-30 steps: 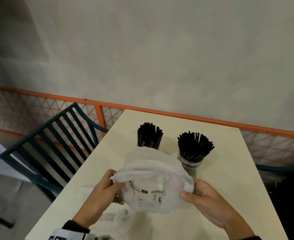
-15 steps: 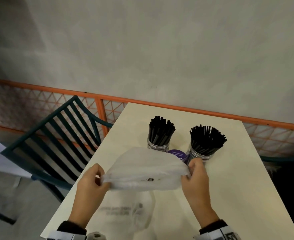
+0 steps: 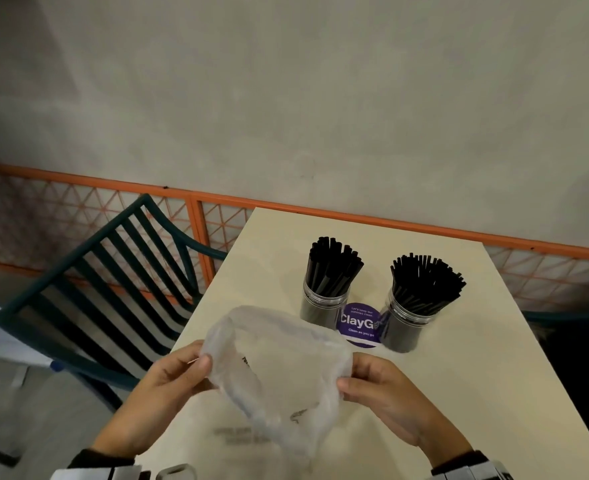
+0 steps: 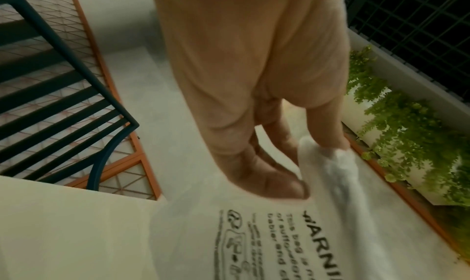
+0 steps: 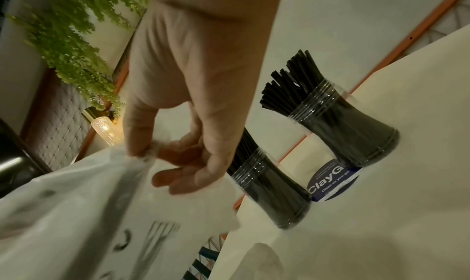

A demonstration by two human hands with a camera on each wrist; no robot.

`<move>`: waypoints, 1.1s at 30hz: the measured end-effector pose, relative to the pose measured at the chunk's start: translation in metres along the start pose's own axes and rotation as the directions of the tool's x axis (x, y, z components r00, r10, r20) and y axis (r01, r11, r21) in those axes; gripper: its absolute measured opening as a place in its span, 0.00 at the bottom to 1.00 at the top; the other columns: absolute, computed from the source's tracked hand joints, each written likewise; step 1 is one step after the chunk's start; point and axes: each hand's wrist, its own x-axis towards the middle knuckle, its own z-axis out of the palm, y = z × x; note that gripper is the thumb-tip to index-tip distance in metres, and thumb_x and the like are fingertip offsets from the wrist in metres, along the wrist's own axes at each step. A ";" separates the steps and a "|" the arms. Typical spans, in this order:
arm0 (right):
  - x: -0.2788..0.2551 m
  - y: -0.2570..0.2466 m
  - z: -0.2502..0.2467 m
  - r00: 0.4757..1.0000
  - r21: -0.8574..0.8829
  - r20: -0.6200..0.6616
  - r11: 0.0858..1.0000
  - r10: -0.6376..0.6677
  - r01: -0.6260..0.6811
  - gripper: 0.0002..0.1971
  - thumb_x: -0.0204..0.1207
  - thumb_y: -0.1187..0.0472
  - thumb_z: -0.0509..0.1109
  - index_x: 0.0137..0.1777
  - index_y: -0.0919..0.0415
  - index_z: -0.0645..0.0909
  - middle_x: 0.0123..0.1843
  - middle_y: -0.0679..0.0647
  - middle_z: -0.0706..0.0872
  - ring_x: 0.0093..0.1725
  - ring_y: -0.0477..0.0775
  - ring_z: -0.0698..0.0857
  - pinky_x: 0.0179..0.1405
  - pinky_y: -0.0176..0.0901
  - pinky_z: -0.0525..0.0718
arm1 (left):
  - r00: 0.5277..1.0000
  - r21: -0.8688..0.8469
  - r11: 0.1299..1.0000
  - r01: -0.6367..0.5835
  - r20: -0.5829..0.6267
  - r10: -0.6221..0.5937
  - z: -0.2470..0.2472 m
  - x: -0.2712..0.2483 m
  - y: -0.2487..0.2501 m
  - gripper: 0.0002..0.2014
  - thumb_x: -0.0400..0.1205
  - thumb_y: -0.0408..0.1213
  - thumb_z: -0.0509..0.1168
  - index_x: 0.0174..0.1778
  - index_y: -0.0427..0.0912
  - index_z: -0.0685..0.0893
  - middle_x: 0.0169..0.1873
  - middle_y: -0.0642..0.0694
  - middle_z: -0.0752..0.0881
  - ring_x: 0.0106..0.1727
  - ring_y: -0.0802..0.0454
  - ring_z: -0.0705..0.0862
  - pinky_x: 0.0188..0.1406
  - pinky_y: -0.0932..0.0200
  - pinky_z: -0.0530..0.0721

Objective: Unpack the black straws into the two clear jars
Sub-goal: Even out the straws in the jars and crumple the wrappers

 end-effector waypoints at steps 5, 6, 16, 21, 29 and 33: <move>0.007 -0.004 0.017 0.925 -0.261 -0.341 0.962 -0.169 0.079 0.06 0.63 0.71 0.65 0.33 0.66 0.69 0.30 0.56 0.70 0.29 0.48 0.66 0.27 0.43 0.66 | 0.987 0.319 0.945 -0.069 -0.117 0.112 -0.010 0.001 0.005 0.15 0.64 0.41 0.76 0.31 0.39 0.75 0.28 0.30 0.73 0.31 0.46 0.75 0.32 0.57 0.76; 0.010 -0.001 0.019 0.861 -0.415 -0.426 0.905 -0.279 0.088 0.14 0.64 0.76 0.63 0.28 0.61 0.63 0.28 0.53 0.65 0.28 0.47 0.62 0.27 0.44 0.63 | 0.975 0.467 0.878 -0.109 -0.122 0.186 -0.012 0.002 0.004 0.11 0.67 0.34 0.72 0.30 0.42 0.74 0.24 0.38 0.70 0.27 0.53 0.70 0.28 0.60 0.71; 0.009 0.001 0.026 0.994 -0.047 -0.109 0.998 0.022 -0.028 0.15 0.73 0.63 0.71 0.60 0.55 0.83 0.58 0.52 0.88 0.57 0.51 0.87 0.57 0.45 0.85 | 0.997 0.549 0.835 0.030 -0.080 0.017 -0.034 0.004 -0.006 0.12 0.77 0.38 0.67 0.47 0.64 0.83 0.49 0.57 0.82 0.40 0.53 0.88 0.44 0.65 0.83; 0.005 0.006 0.027 0.973 -0.184 -0.230 0.982 0.010 -0.053 0.05 0.73 0.67 0.72 0.49 0.64 0.84 0.50 0.58 0.90 0.46 0.53 0.90 0.44 0.42 0.89 | 0.996 0.597 0.801 -0.043 0.089 -0.013 -0.055 0.001 -0.011 0.10 0.70 0.55 0.69 0.45 0.58 0.83 0.46 0.54 0.88 0.40 0.56 0.87 0.46 0.66 0.83; 0.009 0.047 0.052 0.809 -0.782 -0.353 0.622 -0.471 0.021 0.13 0.64 0.55 0.58 0.31 0.44 0.54 0.28 0.43 0.62 0.30 0.42 0.67 0.30 0.37 0.64 | 0.971 0.833 0.532 -0.153 0.027 0.237 -0.059 -0.006 -0.048 0.04 0.64 0.45 0.57 0.29 0.59 0.67 0.29 0.64 0.74 0.26 0.64 0.69 0.26 0.70 0.69; 0.011 0.063 0.054 0.973 -0.874 -0.173 0.479 -0.152 -0.080 0.14 0.68 0.42 0.62 0.49 0.34 0.60 0.47 0.36 0.63 0.49 0.43 0.67 0.50 0.40 0.72 | 0.999 0.894 0.447 0.036 -0.018 -0.046 -0.072 -0.007 -0.085 0.16 0.65 0.44 0.61 0.36 0.74 0.67 0.30 0.58 0.78 0.30 0.60 0.73 0.35 0.64 0.76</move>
